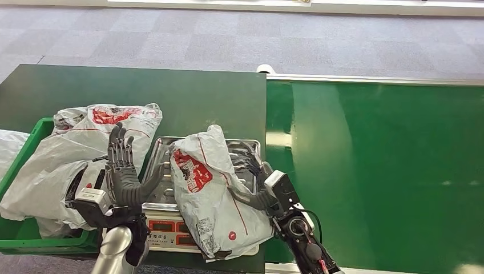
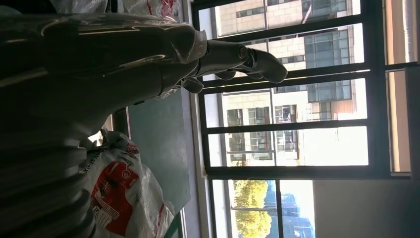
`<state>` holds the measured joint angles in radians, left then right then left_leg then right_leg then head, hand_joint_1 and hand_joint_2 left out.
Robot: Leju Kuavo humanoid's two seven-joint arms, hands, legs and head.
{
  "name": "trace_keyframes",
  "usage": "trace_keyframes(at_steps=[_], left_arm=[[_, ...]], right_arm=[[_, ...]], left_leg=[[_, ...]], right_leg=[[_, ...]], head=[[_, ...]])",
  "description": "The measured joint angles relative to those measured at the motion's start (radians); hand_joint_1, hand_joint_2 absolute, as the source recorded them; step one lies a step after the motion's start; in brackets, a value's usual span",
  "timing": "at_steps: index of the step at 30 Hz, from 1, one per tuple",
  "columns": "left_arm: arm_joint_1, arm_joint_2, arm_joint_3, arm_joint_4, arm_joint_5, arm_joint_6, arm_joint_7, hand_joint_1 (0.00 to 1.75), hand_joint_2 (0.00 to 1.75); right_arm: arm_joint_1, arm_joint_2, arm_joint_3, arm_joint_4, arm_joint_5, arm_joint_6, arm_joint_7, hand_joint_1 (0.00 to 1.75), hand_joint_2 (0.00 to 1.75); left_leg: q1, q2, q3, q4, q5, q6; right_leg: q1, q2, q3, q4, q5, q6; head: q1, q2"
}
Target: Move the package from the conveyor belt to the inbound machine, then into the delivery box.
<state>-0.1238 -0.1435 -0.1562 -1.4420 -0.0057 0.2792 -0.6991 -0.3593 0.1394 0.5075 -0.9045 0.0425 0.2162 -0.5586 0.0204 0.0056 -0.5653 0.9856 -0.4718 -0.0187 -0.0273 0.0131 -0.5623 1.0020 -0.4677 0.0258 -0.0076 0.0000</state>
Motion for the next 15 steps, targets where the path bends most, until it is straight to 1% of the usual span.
trace_keyframes(at_steps=[6, 10, 14, 15], left_arm=[[0.0, 0.0, -0.001, 0.0, 0.0, -0.001, 0.0, 0.0, 1.75], [0.0, 0.0, -0.001, 0.0, 0.0, -0.006, 0.0, 0.0, 1.75], [0.001, 0.002, -0.003, 0.0, -0.002, -0.02, 0.0, 0.0, 1.75], [0.001, 0.002, -0.004, 0.0, -0.004, -0.022, 0.0, 0.0, 1.75]], right_arm=[[0.027, -0.017, -0.016, -0.065, -0.001, 0.0, -0.002, 0.0, 1.75], [0.038, -0.022, -0.024, -0.092, 0.002, -0.013, -0.022, 0.0, 0.0], [0.071, -0.025, -0.043, -0.165, 0.017, -0.047, -0.057, 0.0, 1.75], [0.08, -0.025, -0.05, -0.187, 0.021, -0.056, -0.059, 0.0, 1.75]], left_leg=[[0.0, 0.0, 0.0, 0.0, 0.0, 0.0], [0.0, 0.0, 0.0, 0.0, 0.0, 0.0], [0.0, 0.0, -0.001, 0.0, 0.0, 0.0], [0.0, 0.0, -0.001, 0.0, 0.0, 0.0]], right_leg=[[0.0, 0.0, -0.001, 0.0, 0.0, 0.0], [0.0, 0.0, -0.001, 0.0, 0.0, 0.0], [0.0, 0.0, -0.001, 0.0, 0.0, 0.0], [0.0, 0.0, -0.001, 0.0, 0.0, 0.0]], head=[[0.0, 0.0], [0.0, 0.0], [0.0, 0.0], [0.0, 0.0]])
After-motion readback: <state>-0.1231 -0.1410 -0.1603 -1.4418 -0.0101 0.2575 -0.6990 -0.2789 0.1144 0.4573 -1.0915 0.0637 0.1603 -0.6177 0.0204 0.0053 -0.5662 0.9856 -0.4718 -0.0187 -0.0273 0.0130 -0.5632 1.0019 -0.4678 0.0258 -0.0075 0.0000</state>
